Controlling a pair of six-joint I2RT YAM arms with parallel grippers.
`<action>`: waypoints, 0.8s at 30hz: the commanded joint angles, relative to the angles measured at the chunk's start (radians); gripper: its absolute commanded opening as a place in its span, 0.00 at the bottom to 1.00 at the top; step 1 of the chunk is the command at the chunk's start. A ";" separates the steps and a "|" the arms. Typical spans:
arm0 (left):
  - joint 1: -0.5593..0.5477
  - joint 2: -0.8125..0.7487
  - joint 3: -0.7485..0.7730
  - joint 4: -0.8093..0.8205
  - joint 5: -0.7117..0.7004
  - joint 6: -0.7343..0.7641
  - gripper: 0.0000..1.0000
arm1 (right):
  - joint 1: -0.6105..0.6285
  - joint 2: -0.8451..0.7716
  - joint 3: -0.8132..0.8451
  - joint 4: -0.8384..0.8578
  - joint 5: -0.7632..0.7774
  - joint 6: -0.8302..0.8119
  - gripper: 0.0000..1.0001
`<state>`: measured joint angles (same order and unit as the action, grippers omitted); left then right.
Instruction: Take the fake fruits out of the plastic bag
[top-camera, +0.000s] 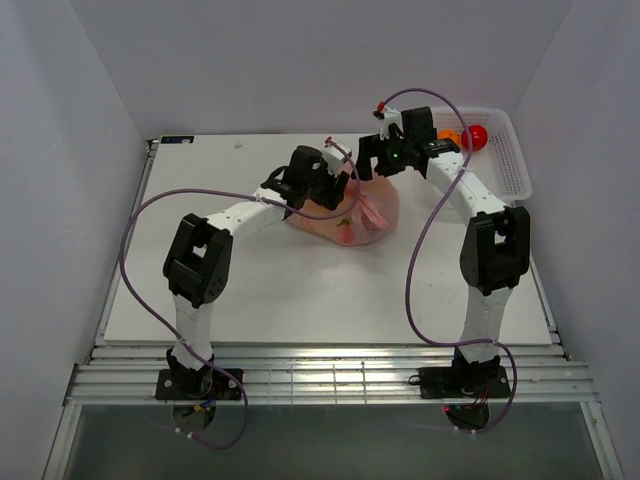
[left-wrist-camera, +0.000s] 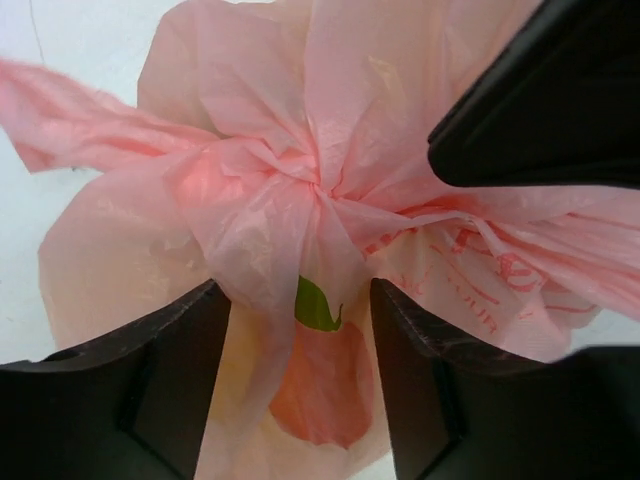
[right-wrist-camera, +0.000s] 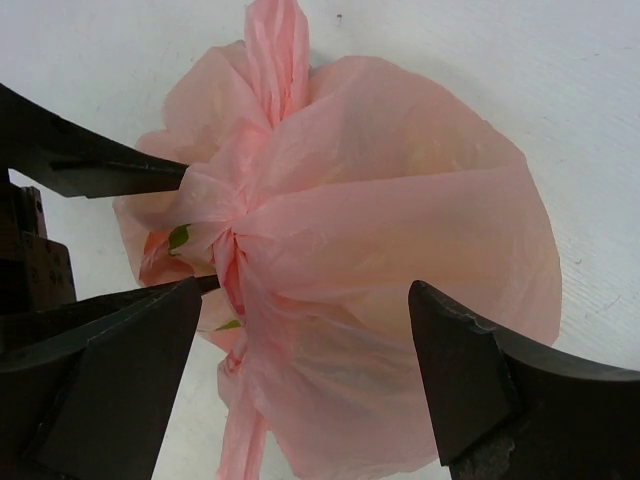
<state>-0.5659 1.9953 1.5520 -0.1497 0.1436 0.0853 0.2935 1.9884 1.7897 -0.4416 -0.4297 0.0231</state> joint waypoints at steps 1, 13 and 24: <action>-0.023 0.010 -0.021 0.055 -0.076 0.008 0.66 | -0.011 -0.085 -0.026 0.026 -0.026 0.003 0.90; -0.031 -0.013 -0.052 0.130 -0.161 0.068 0.00 | -0.019 -0.235 -0.111 -0.095 0.000 -0.603 0.90; -0.035 -0.062 -0.075 0.099 0.017 0.238 0.00 | -0.019 -0.057 0.100 -0.307 -0.009 -0.756 0.90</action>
<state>-0.5980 2.0174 1.4929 -0.0395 0.0769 0.2493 0.2760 1.8965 1.8233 -0.6731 -0.4236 -0.6662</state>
